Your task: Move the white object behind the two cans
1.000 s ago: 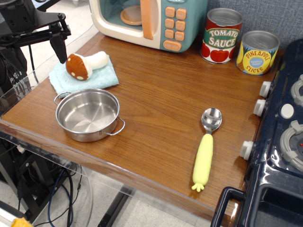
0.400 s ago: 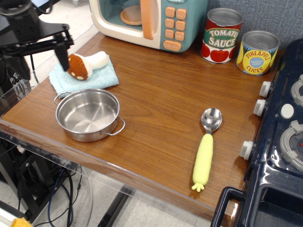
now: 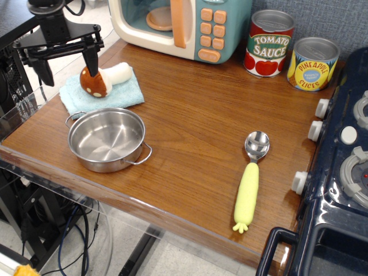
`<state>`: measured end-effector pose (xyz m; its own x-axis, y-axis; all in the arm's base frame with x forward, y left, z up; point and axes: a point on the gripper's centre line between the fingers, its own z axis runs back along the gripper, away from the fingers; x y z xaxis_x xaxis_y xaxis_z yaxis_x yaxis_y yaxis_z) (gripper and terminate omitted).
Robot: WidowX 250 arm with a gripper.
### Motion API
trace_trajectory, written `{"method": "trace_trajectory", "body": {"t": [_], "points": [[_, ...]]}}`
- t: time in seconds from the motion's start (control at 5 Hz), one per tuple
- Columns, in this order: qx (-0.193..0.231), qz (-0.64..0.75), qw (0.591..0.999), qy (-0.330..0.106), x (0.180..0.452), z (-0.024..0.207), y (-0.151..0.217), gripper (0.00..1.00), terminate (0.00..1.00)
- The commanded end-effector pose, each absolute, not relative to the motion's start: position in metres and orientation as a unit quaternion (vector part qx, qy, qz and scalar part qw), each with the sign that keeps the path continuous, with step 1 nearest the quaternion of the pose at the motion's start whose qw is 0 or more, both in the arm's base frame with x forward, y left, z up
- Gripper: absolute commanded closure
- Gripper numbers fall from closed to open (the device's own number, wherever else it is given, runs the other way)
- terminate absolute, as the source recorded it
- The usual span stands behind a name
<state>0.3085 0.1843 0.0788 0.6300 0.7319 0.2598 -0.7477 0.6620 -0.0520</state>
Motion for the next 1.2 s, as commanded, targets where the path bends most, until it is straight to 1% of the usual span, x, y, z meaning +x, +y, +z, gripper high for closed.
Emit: {"method": "trace_trajectory", "body": {"t": [0.0, 0.2, 0.4, 0.6, 0.8, 1.0], "points": [[0.010, 0.412, 0.895, -0.170, 0.352, 0.074, 0.197, 0.00, 0.00], [0.005, 0.406, 0.903, -0.139, 0.360, 0.052, 0.196, 1.00, 0.00], [0.013, 0.408, 0.902, -0.141, 0.358, 0.043, 0.197, 1.00, 0.00], [0.021, 0.404, 0.903, -0.145, 0.355, 0.045, 0.195, 1.00, 0.00], [0.020, 0.402, 0.902, -0.155, 0.352, 0.057, 0.196, 1.00, 0.00], [0.039, 0.397, 0.906, -0.143, 0.345, 0.079, 0.200, 1.00, 0.00]]}}
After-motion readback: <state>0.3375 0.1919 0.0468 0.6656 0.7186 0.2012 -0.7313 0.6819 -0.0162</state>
